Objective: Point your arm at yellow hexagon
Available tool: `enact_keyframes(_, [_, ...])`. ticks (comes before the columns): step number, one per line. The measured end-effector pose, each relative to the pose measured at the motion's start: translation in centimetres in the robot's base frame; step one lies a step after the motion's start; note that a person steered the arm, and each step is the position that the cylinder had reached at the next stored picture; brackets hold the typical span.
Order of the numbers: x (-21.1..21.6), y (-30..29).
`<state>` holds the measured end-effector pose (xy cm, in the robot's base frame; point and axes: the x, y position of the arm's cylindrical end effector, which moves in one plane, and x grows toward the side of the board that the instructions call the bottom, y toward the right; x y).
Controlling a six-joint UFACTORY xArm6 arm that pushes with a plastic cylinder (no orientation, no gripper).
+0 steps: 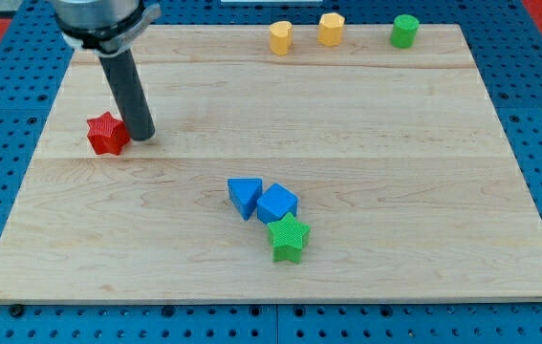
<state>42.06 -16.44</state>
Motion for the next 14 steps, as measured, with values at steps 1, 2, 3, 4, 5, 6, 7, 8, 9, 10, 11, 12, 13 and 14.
enact_keyframes(1, [1.3,-3.6])
enact_keyframes(2, [1.1,-6.3])
enact_keyframes(3, [1.1,-6.6])
enact_keyframes(4, [0.5,-1.8])
enact_keyframes(5, [-1.2,6.5])
enact_keyframes(6, [-4.4,6.5])
enact_keyframes(7, [-11.2,5.8])
enact_keyframes(8, [-18.2,5.9])
enact_keyframes(9, [-22.9,8.5])
enact_keyframes(10, [-22.9,8.5])
enact_keyframes(11, [-22.3,7.9])
enact_keyframes(12, [-17.1,11.0])
enact_keyframes(13, [-13.7,18.4])
enact_keyframes(14, [-14.2,25.2])
